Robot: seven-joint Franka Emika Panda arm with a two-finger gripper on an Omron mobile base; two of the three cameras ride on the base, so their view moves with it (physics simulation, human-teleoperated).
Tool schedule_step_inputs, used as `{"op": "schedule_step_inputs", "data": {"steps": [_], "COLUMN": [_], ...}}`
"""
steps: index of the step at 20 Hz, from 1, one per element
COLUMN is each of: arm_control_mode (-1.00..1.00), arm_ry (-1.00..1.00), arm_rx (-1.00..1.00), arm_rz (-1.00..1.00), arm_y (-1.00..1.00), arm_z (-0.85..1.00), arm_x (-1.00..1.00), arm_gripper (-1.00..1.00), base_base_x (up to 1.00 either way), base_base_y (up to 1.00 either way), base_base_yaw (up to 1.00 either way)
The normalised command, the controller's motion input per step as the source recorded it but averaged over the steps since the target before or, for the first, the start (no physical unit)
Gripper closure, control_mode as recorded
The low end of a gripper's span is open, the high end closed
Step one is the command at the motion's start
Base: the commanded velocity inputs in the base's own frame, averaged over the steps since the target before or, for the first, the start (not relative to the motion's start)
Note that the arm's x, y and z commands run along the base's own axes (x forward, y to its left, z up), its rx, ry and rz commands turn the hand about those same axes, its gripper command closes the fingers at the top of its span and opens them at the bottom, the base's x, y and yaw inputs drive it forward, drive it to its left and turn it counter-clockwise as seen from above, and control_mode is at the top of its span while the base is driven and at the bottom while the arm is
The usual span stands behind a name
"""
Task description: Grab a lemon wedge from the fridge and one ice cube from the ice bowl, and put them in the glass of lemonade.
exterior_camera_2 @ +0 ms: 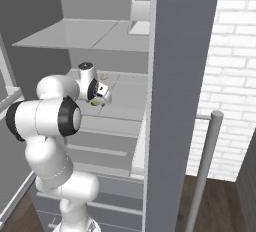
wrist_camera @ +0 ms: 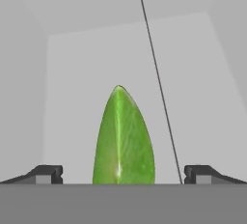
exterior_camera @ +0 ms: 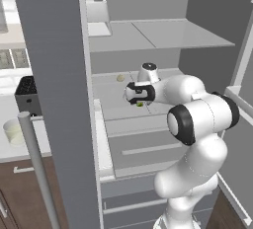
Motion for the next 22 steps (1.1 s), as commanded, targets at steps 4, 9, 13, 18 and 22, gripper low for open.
{"op": "schedule_step_inputs", "data": {"steps": [4, 9, 13, 18, 22], "arm_control_mode": [-1.00, -1.00, -1.00, -1.00, -1.00], "arm_ry": [0.00, 0.00, 0.00, 0.00, -0.08], "arm_rx": [0.00, 0.00, 0.00, 0.00, 0.00], "arm_rz": [0.00, 0.00, 0.00, 0.00, 0.00], "arm_y": [0.00, 0.00, 0.00, -0.02, -0.11], "arm_z": [-0.02, 0.00, 0.00, 0.00, 0.16], "arm_x": [0.00, 0.00, 0.00, -0.24, -0.98], "arm_gripper": [1.00, 1.00, 1.00, 1.00, 1.00], "base_base_x": [0.00, 0.00, 0.00, 0.00, 0.00], "base_base_y": [0.00, 0.00, 0.00, 0.00, 0.00], "base_base_yaw": [0.00, 0.00, 0.00, 0.00, 0.00]}}
